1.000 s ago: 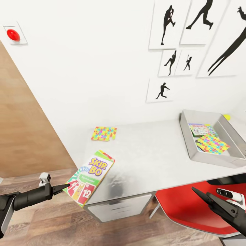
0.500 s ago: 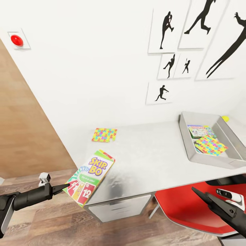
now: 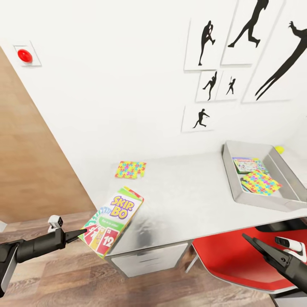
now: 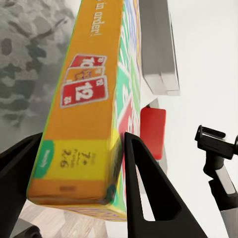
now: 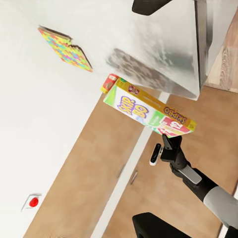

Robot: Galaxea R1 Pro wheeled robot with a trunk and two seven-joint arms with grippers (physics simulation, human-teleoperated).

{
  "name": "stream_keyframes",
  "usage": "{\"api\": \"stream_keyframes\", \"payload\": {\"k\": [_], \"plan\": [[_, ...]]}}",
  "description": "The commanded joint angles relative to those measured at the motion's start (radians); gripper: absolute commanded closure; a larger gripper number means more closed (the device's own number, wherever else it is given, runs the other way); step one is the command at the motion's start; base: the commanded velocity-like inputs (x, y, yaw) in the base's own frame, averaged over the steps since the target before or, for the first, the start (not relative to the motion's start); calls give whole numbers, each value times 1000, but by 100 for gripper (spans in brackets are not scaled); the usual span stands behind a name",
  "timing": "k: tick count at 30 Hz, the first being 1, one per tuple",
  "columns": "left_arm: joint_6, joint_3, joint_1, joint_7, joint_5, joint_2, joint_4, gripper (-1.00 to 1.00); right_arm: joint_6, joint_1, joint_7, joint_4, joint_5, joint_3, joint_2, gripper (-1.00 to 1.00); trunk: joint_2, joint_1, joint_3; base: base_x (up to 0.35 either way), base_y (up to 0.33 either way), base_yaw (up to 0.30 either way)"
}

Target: Put all the toys in the child's room - the three board games (two on the bed and one on the table), the two jigsaw puzzles on the table, and the tennis ball on the table - inside the toy box on the table in the child's room.

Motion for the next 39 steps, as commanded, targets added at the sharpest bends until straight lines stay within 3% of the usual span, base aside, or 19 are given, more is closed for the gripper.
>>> {"api": "stream_keyframes", "payload": {"k": [1,12,15,32,39], "plan": [[10,0,0,-4,-1,0,0,100,6,0,0,-1,-6,0,0,-100,6,-4,4,0,0,0],[10,0,0,-32,-1,5,-1,100,-9,1,87,-1,-1,-40,-2,-100,83,-46,55,0,0,0],[8,0,0,-58,-1,6,-2,100,-10,1,94,-1,-1,-45,-2,-100,104,-57,69,0,0,-9],[7,-1,-2,-58,-2,33,-17,100,-10,1,135,0,-1,-50,-3,-100,223,-122,150,0,0,-108],[7,-1,-2,-58,-2,40,-18,100,-8,1,150,3,-1,-73,-2,-100,272,-149,183,0,0,-150]]}}
